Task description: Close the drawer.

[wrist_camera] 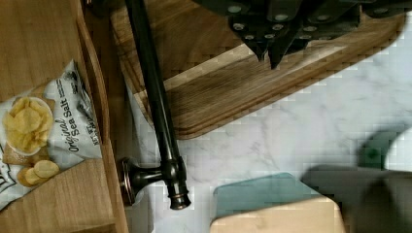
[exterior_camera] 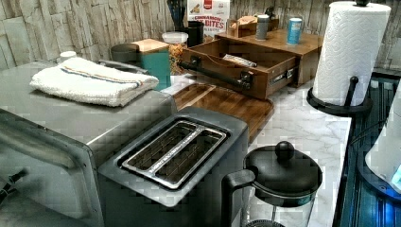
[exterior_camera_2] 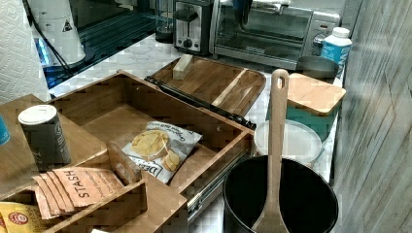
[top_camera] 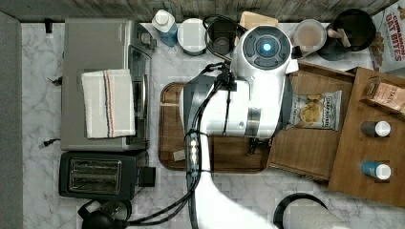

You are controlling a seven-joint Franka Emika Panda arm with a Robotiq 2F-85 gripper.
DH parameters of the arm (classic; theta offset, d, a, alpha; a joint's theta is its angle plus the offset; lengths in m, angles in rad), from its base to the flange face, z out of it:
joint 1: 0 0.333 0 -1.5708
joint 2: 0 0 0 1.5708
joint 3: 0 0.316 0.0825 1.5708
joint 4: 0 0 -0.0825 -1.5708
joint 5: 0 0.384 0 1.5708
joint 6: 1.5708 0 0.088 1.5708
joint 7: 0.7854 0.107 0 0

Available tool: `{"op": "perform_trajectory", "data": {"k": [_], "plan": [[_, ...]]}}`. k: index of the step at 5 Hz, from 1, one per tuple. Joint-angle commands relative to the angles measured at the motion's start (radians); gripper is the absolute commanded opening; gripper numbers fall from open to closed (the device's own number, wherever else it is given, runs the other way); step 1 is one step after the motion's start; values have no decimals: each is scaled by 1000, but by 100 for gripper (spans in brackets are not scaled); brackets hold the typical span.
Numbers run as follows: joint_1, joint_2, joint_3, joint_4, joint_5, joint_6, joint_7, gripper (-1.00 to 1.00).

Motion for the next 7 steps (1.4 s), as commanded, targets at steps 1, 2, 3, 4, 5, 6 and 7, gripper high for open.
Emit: {"op": "perform_trajectory", "data": {"k": [1, 2, 3, 4, 5, 6, 7], "plan": [[-53, 105, 30, -9, -120, 161, -82, -100], [-41, 135, 6, -23, -95, 219, -110, -100], [-42, 149, -2, -60, -108, 299, -119, -100], [-60, 161, -4, -80, -91, 323, -168, -100], [-98, 184, 7, -74, -60, 303, -228, -100], [-122, 166, 14, -109, -29, 291, -259, -100], [-164, 181, 28, -121, 66, 272, -328, -100]]}}
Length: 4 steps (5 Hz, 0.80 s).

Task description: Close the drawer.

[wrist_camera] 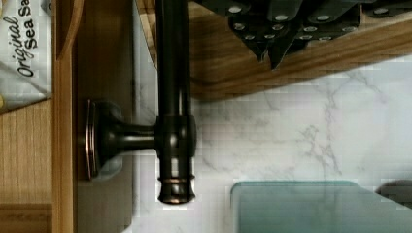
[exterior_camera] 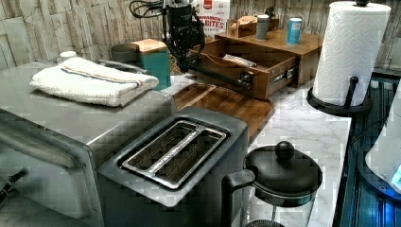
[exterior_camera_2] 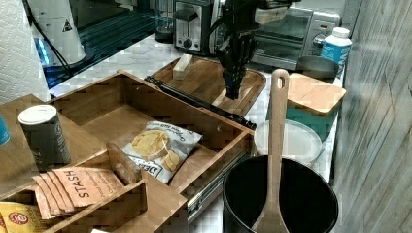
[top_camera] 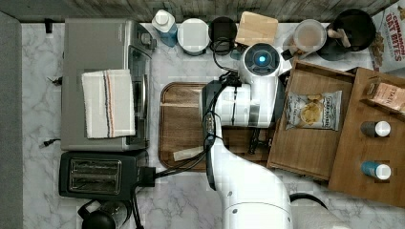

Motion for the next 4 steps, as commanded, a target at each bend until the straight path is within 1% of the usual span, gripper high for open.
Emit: {"op": "perform_trajectory", "data": {"k": [1, 3, 4], "plan": [[-143, -13, 39, -84, 190, 43, -167, -100], [-172, 10, 86, -155, 345, 137, -135, -100], [-149, 4, 78, -155, 365, 135, -116, -100]]}}
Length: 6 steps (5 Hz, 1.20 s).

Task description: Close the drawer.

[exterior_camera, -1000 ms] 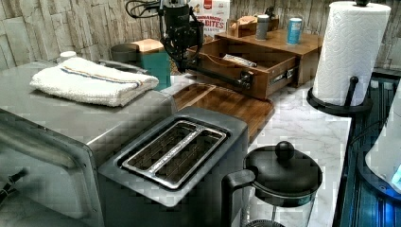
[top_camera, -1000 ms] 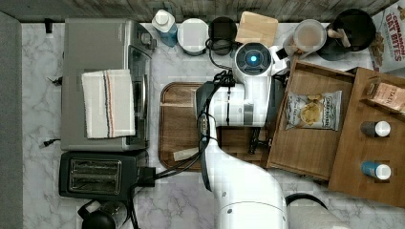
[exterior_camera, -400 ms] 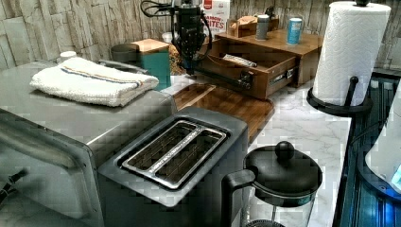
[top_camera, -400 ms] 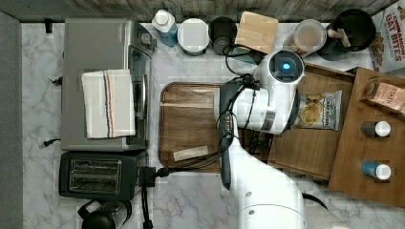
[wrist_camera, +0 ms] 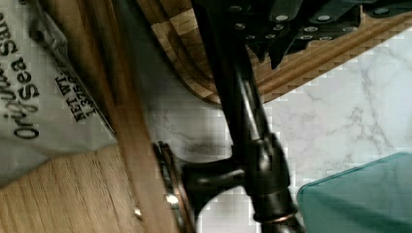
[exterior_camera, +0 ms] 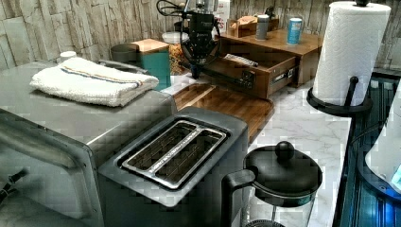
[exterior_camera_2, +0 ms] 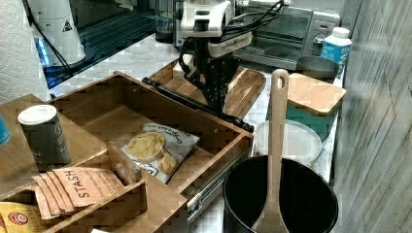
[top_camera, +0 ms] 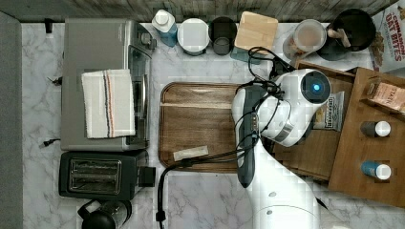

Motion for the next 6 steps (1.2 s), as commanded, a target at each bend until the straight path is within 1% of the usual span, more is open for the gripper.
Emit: {"op": "perform_trajectory", "data": {"k": [1, 2, 3, 4, 5, 6], "plan": [[37, -13, -2, -30, -46, -48, -9, -100], [-10, 14, -38, 6, -103, -75, -142, -100], [-50, -7, -82, 1, -192, -25, -227, -100], [-86, -17, -105, 7, -218, 71, -323, -100], [-161, 19, -105, 130, -197, -39, -446, -100], [-217, 50, -144, 220, -175, -100, -485, -100]]}}
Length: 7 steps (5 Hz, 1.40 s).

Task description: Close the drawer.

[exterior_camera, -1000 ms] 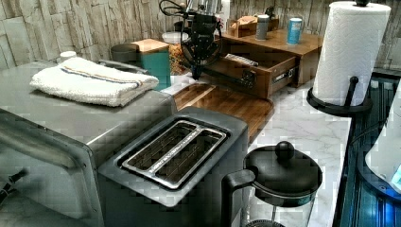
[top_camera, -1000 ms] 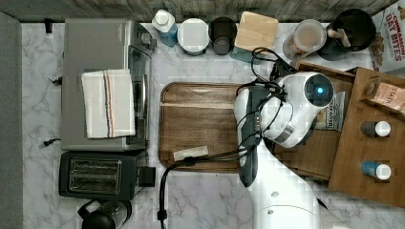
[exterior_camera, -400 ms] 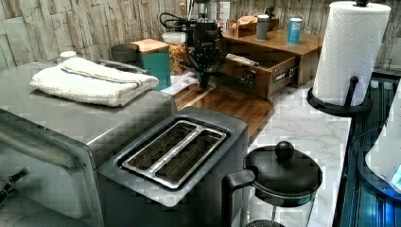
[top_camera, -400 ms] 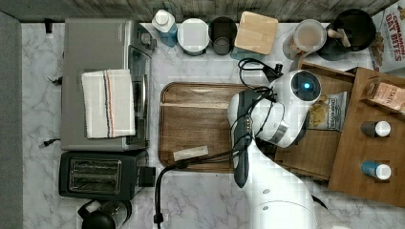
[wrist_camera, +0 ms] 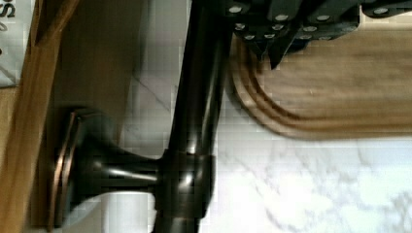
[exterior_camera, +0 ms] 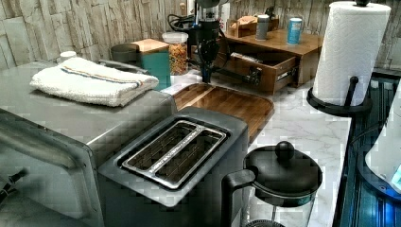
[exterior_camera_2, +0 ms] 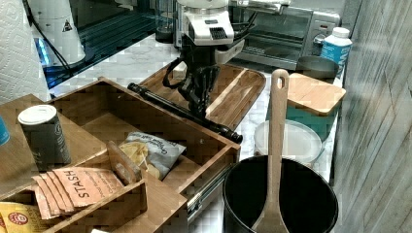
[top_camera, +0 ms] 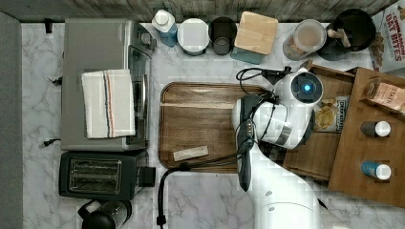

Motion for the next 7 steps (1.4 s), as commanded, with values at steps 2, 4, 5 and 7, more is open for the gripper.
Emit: {"op": "perform_trajectory", "data": {"k": [2, 4, 5, 7], "plan": [[-358, 194, -148, 501, 92, -272, -267, -100], [-347, 177, -245, 474, 45, -297, -111, -100], [-320, 77, -247, 357, 36, -281, -107, -100], [-314, 78, -254, 357, 41, -281, -109, -100]]}}
